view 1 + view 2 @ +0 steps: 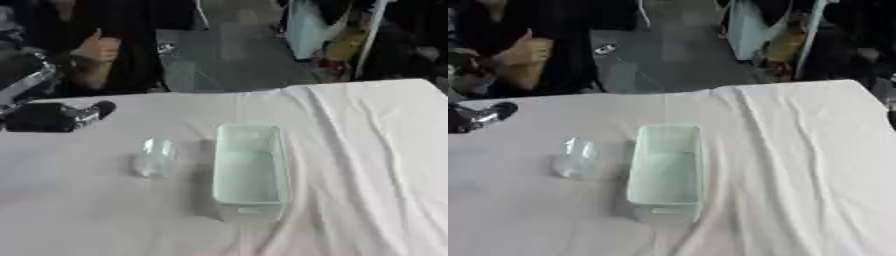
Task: Pick up objects on the table and place them in the box.
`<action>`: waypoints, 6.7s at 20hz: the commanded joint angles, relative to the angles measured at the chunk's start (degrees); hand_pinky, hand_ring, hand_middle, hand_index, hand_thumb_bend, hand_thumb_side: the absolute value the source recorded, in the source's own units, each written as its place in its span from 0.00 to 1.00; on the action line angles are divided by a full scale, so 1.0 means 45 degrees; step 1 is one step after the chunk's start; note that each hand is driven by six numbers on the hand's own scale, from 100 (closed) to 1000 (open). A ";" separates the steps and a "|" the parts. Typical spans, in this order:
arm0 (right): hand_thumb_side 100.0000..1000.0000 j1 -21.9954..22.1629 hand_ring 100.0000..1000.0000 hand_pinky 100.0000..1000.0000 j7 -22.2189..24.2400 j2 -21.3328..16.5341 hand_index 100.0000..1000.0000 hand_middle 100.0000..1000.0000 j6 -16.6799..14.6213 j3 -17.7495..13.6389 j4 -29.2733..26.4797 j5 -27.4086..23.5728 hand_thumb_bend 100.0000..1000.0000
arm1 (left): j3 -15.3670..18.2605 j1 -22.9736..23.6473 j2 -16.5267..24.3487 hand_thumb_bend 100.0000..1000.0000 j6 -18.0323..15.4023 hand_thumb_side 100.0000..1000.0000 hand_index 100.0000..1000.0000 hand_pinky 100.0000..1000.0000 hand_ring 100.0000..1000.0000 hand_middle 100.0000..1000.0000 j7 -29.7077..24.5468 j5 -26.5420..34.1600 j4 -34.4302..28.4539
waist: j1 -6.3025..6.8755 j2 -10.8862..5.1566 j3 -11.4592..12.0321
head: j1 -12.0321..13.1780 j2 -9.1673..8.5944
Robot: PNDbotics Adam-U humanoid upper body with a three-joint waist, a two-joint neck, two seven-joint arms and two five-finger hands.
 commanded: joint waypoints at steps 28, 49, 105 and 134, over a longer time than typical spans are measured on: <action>0.45 -0.0169 0.82 0.67 0.0188 -0.0298 0.94 0.90 -0.0050 0.0082 -0.0197 -0.0188 0.00 | -0.3695 -0.3560 -0.0587 0.76 -0.2287 0.79 0.94 0.88 0.82 0.80 -0.1676 0.0004 0.6224 | -0.0005 -0.0102 -0.0189 | 0.0661 0.0716; 0.45 -0.0190 0.82 0.67 0.0224 -0.0295 0.94 0.90 -0.0077 0.0110 -0.0197 -0.0217 0.00 | -0.4183 -0.3801 -0.0904 0.91 -0.3979 0.78 0.97 0.94 0.89 0.85 -0.1934 -0.2808 0.6374 | -0.0014 -0.0083 -0.0207 | 0.0685 0.0696; 0.46 -0.0269 0.82 0.67 0.0195 -0.0191 0.94 0.90 -0.0141 0.0090 -0.0197 -0.0249 0.00 | -0.2884 -0.4498 -0.3376 0.00 -0.2799 0.27 0.06 0.00 0.00 0.00 0.0962 -0.7998 1.0572 | -0.0122 0.0017 -0.0245 | 0.0604 0.0620; 0.47 -0.0254 0.82 0.67 0.0153 -0.0177 0.94 0.90 -0.0153 0.0100 -0.0197 -0.0246 0.00 | -0.2590 -0.5446 -0.4990 0.00 -0.0153 0.45 0.01 0.00 0.00 0.00 0.5252 0.5224 0.5663 | -0.0184 -0.0035 -0.0251 | 0.0632 0.0556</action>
